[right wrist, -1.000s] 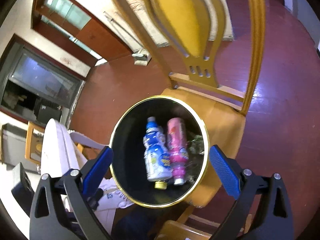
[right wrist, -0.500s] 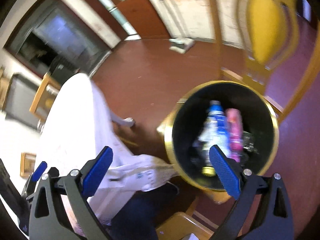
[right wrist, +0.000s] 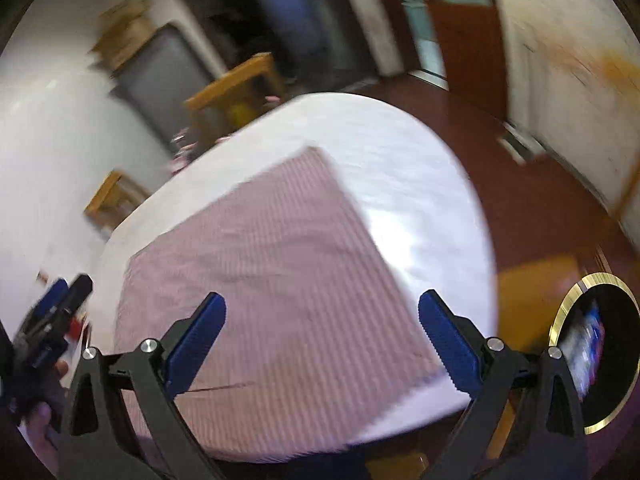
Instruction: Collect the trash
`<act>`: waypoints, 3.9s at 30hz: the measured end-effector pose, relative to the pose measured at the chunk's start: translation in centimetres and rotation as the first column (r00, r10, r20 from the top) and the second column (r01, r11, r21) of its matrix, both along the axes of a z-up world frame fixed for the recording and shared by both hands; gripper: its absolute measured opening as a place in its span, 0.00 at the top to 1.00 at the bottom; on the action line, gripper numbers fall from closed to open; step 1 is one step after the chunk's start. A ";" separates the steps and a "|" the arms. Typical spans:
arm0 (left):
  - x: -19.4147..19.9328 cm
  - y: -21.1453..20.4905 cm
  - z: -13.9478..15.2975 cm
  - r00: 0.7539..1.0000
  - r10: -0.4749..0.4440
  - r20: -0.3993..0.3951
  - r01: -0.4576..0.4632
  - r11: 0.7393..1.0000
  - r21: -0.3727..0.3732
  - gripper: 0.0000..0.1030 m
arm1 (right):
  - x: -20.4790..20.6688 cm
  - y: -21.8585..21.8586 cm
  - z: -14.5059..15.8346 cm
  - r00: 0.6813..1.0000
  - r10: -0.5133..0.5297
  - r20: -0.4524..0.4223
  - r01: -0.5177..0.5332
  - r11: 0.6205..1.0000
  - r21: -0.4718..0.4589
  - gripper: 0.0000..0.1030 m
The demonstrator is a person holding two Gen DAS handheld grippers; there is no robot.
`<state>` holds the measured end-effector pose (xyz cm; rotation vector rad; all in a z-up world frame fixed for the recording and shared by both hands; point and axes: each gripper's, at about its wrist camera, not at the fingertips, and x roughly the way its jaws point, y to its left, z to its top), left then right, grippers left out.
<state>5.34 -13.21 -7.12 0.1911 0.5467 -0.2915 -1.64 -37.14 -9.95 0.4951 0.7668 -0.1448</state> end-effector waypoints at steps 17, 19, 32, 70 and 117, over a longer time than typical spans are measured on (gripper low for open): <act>-5.7 13.5 8.0 0.936 0.283 0.208 -0.262 0.957 -0.126 0.06 | 3.2 17.3 11.7 0.907 0.315 0.280 -0.224 0.924 -0.311 0.05; -6.1 14.2 8.2 0.933 0.290 0.211 -0.265 0.954 -0.142 0.06 | 3.3 18.8 11.0 0.902 0.339 0.267 -0.243 0.910 -0.337 0.05; -7.4 15.5 8.9 0.922 0.296 0.249 -0.249 0.947 -0.203 0.06 | 2.6 20.6 11.5 0.884 0.360 0.299 -0.259 0.908 -0.328 0.05; -8.8 14.1 9.2 0.907 0.307 0.289 -0.265 0.948 -0.175 0.06 | 1.4 20.2 11.2 0.879 0.334 0.340 -0.239 0.927 -0.290 0.05; -9.3 13.1 9.1 0.912 0.291 0.288 -0.253 0.953 -0.165 0.06 | 1.3 20.7 11.3 0.875 0.334 0.351 -0.244 0.930 -0.276 0.05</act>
